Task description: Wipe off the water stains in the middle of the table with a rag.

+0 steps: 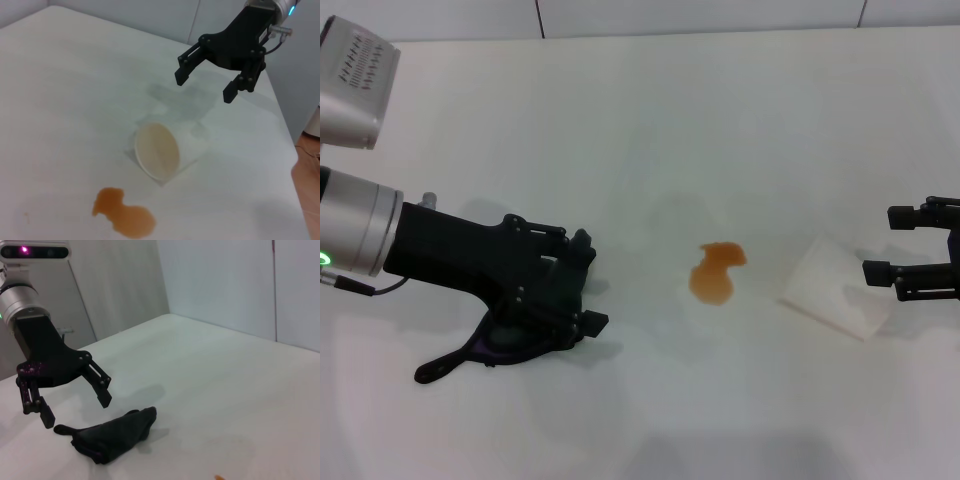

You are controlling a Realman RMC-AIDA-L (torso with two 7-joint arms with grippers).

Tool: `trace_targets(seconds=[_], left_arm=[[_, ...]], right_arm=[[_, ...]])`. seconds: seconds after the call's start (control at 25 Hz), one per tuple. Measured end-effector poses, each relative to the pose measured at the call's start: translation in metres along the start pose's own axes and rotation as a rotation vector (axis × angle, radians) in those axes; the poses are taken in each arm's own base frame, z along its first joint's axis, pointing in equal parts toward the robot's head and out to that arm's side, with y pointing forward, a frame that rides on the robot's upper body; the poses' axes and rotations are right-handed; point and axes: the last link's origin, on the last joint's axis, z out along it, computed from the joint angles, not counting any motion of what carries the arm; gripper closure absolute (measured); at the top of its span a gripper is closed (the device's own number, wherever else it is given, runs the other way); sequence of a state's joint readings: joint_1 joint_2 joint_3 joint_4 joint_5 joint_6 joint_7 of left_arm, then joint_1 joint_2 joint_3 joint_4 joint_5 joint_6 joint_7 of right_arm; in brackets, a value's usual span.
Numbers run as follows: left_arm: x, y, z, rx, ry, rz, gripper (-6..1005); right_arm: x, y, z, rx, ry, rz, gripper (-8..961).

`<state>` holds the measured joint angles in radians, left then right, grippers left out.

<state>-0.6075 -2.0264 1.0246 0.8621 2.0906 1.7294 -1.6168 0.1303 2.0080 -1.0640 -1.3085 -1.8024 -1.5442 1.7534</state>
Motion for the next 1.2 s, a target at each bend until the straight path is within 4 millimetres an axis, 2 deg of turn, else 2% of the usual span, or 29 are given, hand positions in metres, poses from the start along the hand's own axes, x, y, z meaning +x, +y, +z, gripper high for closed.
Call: trace_targets(seconds=[1.2], left_arm=[[0.0032,-0.0076,0.0006,0.044,-0.002,-0.046,124]], right_arm=[[0.0007,0.0005,0.0028,-0.003,-0.005,0.015,85]])
